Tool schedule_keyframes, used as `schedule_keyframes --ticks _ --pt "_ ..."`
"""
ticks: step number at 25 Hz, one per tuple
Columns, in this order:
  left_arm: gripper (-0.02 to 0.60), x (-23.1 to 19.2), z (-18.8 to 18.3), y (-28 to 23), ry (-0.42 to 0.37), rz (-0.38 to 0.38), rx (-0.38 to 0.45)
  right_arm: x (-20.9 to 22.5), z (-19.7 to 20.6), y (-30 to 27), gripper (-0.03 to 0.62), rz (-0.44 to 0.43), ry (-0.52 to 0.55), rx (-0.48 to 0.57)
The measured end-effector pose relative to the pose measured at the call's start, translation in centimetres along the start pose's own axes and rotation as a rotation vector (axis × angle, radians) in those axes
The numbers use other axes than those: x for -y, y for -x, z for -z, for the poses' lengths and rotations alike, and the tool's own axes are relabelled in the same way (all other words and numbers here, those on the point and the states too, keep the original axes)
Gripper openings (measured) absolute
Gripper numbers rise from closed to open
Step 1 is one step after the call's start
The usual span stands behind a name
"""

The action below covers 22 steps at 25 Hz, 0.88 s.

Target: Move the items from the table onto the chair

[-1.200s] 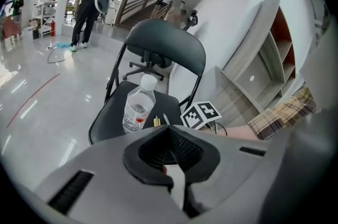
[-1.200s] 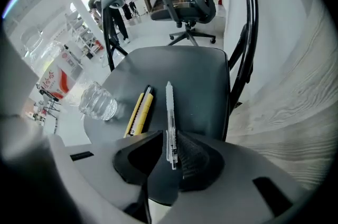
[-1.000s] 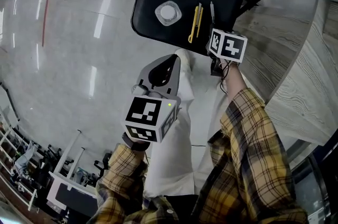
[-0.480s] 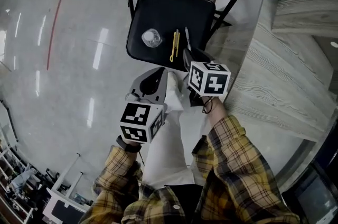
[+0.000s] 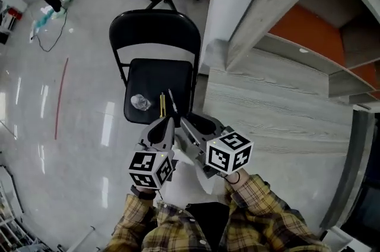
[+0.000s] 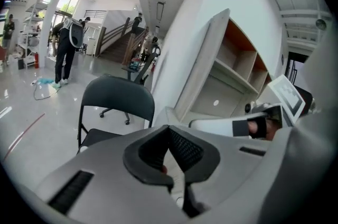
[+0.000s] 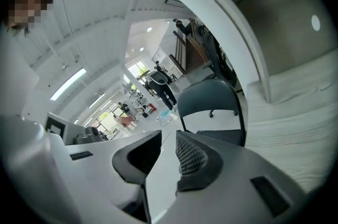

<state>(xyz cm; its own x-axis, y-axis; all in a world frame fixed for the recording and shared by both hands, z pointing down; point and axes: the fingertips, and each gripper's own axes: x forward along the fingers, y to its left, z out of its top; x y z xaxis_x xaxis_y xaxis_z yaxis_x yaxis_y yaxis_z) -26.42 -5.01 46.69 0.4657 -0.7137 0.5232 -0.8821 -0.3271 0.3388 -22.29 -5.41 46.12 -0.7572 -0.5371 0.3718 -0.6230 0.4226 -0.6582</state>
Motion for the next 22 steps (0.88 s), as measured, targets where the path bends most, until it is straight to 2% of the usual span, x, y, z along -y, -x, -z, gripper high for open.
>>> schedule_keyframes --ticks 3,5,12,18,22 --pt "0.005 6.1 -1.3 -1.4 -0.043 0.052 0.0 1.2 -1.6 6.6 0.092 -0.02 0.027 0.027" --pt "0.005 10.5 -2.2 -2.4 -0.078 0.088 0.007 3.1 -3.0 11.4 0.091 0.008 0.046 0.064" --pt "0.005 25.0 -3.9 -5.7 -0.155 0.203 0.047 11.7 -7.8 28.9 0.065 0.242 0.127 0.249" --pt "0.005 35.7 -2.8 -7.7 -0.219 0.334 0.039 16.3 -7.6 40.3 0.035 0.442 0.182 0.331" --pt "0.005 40.5 -2.5 -8.2 -0.279 0.414 0.016 18.1 -6.9 45.4 0.021 0.551 0.152 0.395"
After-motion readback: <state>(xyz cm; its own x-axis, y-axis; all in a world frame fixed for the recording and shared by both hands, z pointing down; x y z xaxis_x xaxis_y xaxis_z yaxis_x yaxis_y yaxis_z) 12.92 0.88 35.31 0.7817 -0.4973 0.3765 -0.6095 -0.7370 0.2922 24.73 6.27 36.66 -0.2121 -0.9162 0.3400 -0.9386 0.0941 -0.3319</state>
